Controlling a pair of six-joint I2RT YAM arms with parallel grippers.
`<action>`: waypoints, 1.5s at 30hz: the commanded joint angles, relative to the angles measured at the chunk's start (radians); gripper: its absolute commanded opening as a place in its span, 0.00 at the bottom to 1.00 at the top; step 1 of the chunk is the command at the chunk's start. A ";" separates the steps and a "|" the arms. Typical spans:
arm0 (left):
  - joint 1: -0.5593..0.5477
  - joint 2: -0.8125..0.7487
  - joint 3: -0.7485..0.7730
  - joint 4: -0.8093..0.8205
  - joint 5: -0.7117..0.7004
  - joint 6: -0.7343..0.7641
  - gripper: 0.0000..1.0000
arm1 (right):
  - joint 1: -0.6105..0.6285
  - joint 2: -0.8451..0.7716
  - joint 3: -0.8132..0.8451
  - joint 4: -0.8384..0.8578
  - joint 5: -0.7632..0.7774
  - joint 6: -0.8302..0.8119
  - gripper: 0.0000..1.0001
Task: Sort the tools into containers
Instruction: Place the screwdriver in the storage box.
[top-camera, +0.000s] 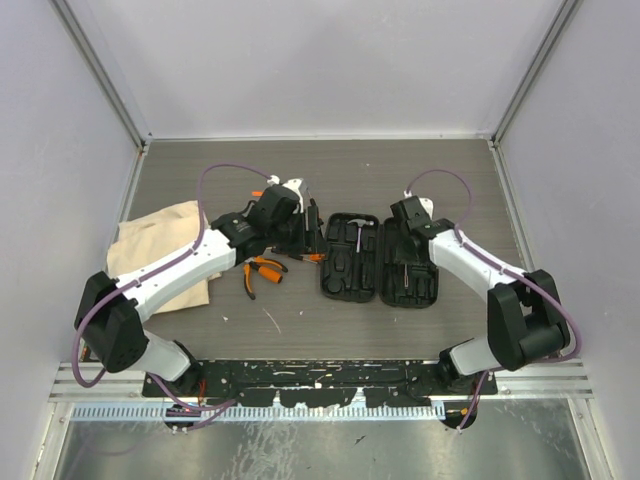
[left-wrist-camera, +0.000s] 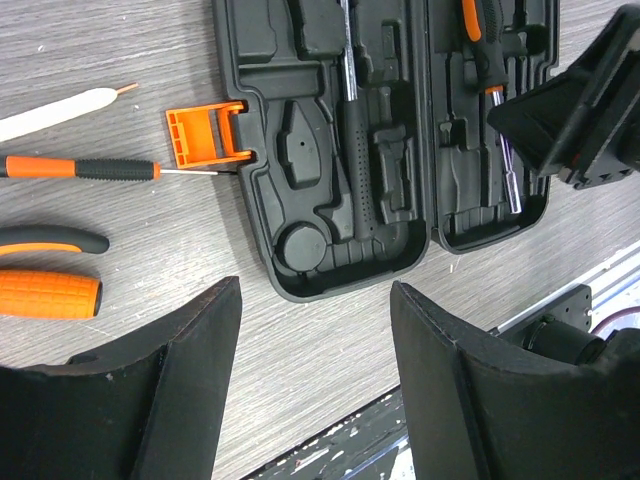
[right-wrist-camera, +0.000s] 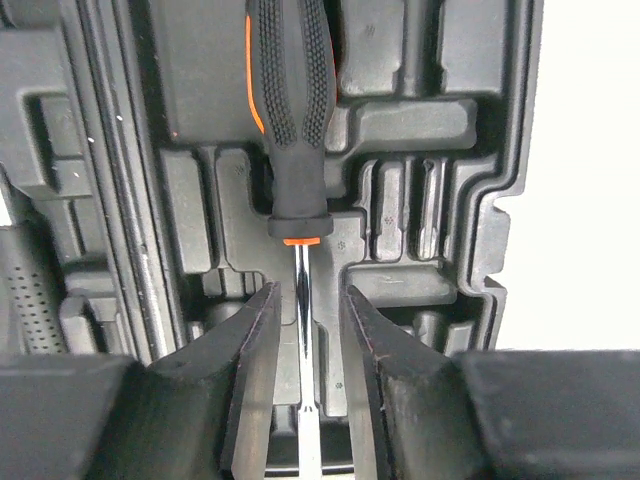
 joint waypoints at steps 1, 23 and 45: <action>0.001 0.009 0.021 0.033 0.016 -0.004 0.62 | -0.014 -0.062 0.069 -0.010 0.022 -0.018 0.37; 0.000 0.001 0.019 0.023 0.016 -0.002 0.62 | -0.057 0.071 0.138 0.026 -0.059 -0.055 0.27; 0.000 0.009 0.025 0.020 0.024 -0.006 0.61 | -0.068 0.158 0.148 0.079 -0.031 -0.049 0.18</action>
